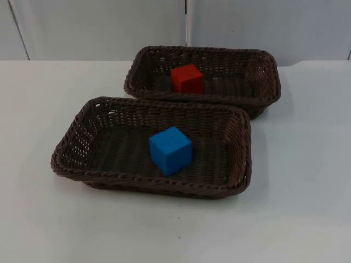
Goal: Pick up one cube with the left hand and place it into the upper basket. Pick up one cube with the right hand and place it into the lower basket.
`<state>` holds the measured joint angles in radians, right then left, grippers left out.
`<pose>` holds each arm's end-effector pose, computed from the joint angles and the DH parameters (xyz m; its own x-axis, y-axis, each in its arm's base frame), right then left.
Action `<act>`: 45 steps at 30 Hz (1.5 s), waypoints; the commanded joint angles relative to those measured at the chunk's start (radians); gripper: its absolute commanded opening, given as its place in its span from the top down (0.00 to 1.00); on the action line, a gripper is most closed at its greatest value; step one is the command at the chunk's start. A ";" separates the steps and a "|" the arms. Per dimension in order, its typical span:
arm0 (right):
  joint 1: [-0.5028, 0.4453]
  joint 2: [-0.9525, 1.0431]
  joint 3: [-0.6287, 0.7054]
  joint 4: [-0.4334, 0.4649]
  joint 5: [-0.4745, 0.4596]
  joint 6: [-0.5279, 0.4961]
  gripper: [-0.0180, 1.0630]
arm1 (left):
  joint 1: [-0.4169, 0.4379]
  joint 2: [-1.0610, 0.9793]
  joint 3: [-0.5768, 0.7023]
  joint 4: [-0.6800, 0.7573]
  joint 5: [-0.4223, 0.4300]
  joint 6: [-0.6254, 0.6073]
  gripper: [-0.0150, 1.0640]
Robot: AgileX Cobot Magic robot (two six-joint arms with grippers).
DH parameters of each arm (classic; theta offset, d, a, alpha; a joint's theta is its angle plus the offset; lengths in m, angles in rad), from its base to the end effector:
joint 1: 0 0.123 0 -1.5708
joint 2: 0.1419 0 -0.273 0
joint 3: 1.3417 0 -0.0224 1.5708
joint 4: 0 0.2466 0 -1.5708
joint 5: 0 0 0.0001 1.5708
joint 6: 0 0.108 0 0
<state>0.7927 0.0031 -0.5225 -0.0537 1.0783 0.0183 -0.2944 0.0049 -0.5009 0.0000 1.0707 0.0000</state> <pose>0.0147 0.0077 0.2724 -0.3137 -0.3285 -0.8909 -0.6841 0.7288 -0.0278 0.0180 -0.0055 0.2668 -0.4483 0.1359 -0.8835 0.2902 0.9570 0.0000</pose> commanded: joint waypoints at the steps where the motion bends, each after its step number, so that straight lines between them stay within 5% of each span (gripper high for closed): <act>1: -0.001 -0.003 0.008 0.007 -0.001 -0.008 0.01 | 0.022 -0.005 0.005 0.000 0.004 0.000 0.01; 22: -0.001 -0.003 0.008 0.007 -0.001 -0.008 0.01 | 0.331 -0.005 0.005 0.000 0.004 0.000 0.01; 38: -0.003 -0.003 0.008 0.007 -0.001 -0.008 0.01 | 0.331 -0.005 0.005 0.000 0.004 0.000 0.01; 45: -0.084 -0.003 0.008 0.007 -0.001 -0.008 0.01 | 0.331 -0.005 0.005 0.000 0.004 0.000 0.01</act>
<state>0.7434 0.0031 -0.5225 -0.0521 1.0783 0.0183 0.0343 0.0049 -0.5009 0.0000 1.0725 0.0000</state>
